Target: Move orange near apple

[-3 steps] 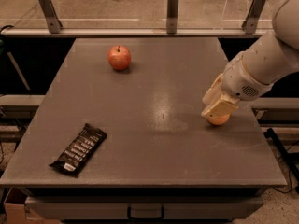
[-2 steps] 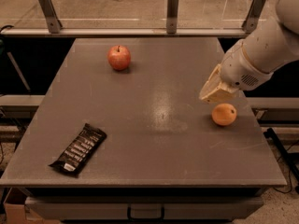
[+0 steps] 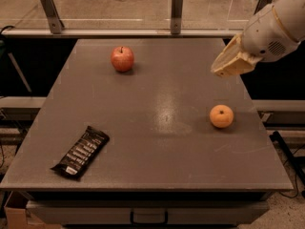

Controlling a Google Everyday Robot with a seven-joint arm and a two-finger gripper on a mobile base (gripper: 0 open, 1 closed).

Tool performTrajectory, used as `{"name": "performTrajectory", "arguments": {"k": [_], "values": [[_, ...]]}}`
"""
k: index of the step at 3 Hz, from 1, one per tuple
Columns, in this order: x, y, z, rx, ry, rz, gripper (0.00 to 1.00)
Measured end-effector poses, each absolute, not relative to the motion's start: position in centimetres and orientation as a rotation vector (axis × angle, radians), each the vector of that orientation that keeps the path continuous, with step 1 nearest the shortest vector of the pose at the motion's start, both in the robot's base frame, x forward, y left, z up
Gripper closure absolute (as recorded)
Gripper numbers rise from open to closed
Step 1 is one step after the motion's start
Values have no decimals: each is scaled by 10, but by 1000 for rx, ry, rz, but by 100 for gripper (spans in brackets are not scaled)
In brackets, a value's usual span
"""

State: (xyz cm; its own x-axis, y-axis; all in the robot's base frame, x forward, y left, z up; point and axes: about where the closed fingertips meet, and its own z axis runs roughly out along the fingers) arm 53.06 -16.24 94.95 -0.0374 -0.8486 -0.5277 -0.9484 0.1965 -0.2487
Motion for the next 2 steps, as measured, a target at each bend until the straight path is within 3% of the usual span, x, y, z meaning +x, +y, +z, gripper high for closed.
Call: {"name": "performTrajectory", "arguments": {"k": [1,2], "values": [[531,-164,960,-1662,1890,220,83],[507,-168,926,-1661,1966,273,58]]}}
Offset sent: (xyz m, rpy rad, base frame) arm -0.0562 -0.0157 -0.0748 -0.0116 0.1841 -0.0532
